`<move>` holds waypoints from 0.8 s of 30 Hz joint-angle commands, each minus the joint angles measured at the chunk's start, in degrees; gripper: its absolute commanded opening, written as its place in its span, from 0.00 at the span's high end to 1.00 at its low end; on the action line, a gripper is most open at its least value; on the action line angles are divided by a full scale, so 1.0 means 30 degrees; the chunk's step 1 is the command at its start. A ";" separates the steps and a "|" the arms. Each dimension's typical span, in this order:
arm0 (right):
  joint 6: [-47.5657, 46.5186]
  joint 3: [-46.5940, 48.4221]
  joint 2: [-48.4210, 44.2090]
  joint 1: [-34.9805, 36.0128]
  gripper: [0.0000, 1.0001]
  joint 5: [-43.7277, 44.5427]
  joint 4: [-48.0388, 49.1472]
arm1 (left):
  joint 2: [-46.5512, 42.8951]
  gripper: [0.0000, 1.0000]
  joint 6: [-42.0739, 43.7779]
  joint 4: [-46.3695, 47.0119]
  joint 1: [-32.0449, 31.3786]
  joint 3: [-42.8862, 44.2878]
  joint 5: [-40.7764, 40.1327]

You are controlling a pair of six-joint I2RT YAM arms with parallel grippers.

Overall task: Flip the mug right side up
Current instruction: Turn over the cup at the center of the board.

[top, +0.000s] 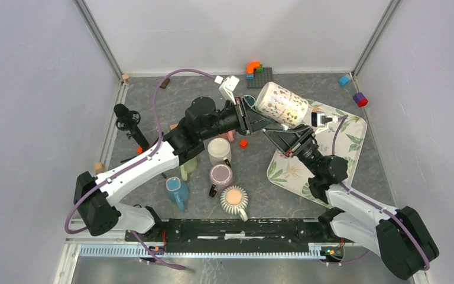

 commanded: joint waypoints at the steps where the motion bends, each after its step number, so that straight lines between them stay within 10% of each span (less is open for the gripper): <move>1: -0.3224 0.1769 -0.1289 -0.0103 0.93 -0.0157 -0.2428 | -0.1237 0.98 -0.0102 0.2053 -0.0106 -0.0100 0.0734; 24: -1.4221 0.5264 -0.5448 -0.0094 1.00 0.4517 -1.8192 | -0.0300 0.28 0.1810 0.1778 0.0386 -0.1676 0.0252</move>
